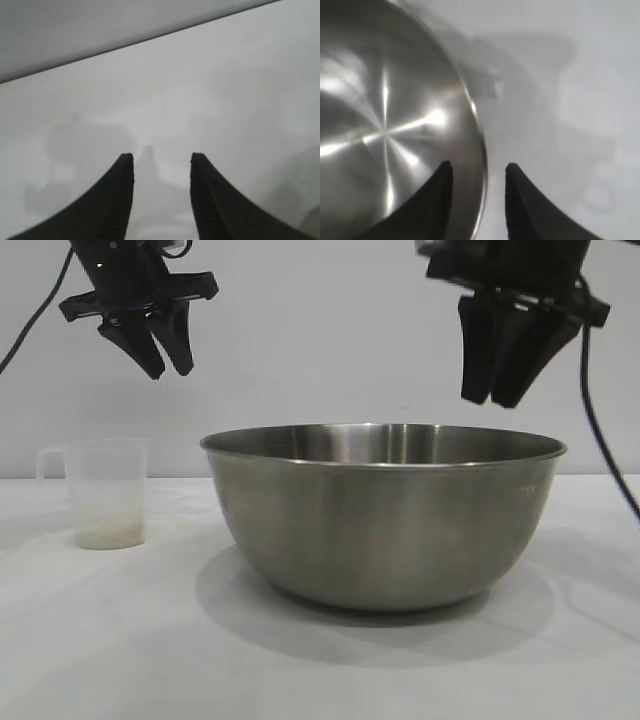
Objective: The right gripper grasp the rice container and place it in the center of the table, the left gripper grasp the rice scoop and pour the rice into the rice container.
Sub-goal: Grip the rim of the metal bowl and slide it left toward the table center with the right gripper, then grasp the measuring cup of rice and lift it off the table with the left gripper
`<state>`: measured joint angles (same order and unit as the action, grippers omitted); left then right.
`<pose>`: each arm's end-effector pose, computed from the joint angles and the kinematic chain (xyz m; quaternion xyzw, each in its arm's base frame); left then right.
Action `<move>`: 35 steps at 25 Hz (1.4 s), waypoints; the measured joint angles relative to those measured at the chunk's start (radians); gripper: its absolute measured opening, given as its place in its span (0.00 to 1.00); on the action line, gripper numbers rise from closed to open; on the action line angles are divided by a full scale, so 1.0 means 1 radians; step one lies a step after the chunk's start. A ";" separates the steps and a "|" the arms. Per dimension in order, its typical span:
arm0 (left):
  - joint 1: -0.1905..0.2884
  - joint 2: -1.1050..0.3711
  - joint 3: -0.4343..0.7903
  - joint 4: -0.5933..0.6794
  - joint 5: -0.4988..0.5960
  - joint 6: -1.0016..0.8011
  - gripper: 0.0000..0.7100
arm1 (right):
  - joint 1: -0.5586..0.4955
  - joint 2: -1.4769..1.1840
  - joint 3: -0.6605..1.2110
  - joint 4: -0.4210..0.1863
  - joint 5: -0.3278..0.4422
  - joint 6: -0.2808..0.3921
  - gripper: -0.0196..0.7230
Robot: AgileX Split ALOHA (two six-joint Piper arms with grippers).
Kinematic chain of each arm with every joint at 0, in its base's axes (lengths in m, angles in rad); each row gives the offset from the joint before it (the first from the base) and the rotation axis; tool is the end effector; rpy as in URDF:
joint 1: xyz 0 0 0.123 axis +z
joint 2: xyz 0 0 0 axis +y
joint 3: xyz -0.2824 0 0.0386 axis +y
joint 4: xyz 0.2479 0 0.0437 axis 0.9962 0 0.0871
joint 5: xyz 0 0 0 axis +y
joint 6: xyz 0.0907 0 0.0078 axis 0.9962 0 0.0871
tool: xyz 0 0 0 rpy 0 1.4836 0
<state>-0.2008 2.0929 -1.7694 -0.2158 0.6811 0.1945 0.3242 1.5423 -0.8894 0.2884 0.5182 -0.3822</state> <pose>0.4667 -0.1075 0.2401 0.1285 0.9346 -0.0921 0.3188 0.2779 0.1069 0.2116 -0.2346 0.9371 0.0922 0.2413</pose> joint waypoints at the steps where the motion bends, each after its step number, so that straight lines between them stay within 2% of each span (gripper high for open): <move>1: 0.000 0.000 0.000 0.000 0.000 0.000 0.38 | -0.015 -0.042 0.059 0.007 -0.054 0.000 0.32; 5: 0.000 0.000 0.000 0.000 0.000 0.000 0.38 | -0.102 -0.221 0.232 0.049 -0.206 0.000 0.32; 7: 0.000 0.000 0.000 0.000 0.002 0.000 0.38 | -0.131 -0.314 0.287 0.061 -0.244 0.000 0.32; 9: 0.000 0.000 0.000 -0.002 0.003 0.000 0.38 | -0.137 -0.439 0.341 0.069 -0.245 0.000 0.32; 12: 0.000 0.000 0.000 -0.002 0.003 0.000 0.38 | -0.137 -0.592 0.385 0.119 -0.150 0.000 0.32; 14: 0.000 -0.002 0.000 -0.002 0.003 0.000 0.38 | -0.137 -0.686 0.400 0.154 -0.043 0.000 0.32; 17: 0.000 -0.004 0.000 -0.002 0.003 0.000 0.38 | -0.137 -0.820 0.402 0.171 0.141 -0.011 0.32; 20: 0.000 -0.009 0.000 -0.002 0.003 0.000 0.38 | -0.137 -0.912 0.402 0.116 0.349 -0.010 0.32; 23: 0.000 -0.012 0.000 0.010 0.011 0.000 0.38 | -0.137 -0.979 0.391 0.015 0.471 0.033 0.32; 25: 0.000 -0.012 0.000 0.024 0.021 0.000 0.38 | -0.137 -1.012 0.379 -0.081 0.526 0.140 0.32; 27: 0.000 -0.018 0.000 0.027 0.021 0.000 0.38 | -0.137 -1.046 0.379 -0.152 0.594 0.195 0.32; 31: 0.000 -0.021 0.000 0.027 0.022 0.000 0.38 | -0.137 -1.150 0.379 -0.169 0.636 0.242 0.32; 35: 0.000 -0.024 0.000 0.027 0.022 0.000 0.38 | -0.137 -1.289 0.391 -0.180 0.621 0.256 0.32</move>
<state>-0.2008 2.0692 -1.7694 -0.1890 0.7032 0.1945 0.1877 0.2532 -0.4982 0.1088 1.1391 -0.1265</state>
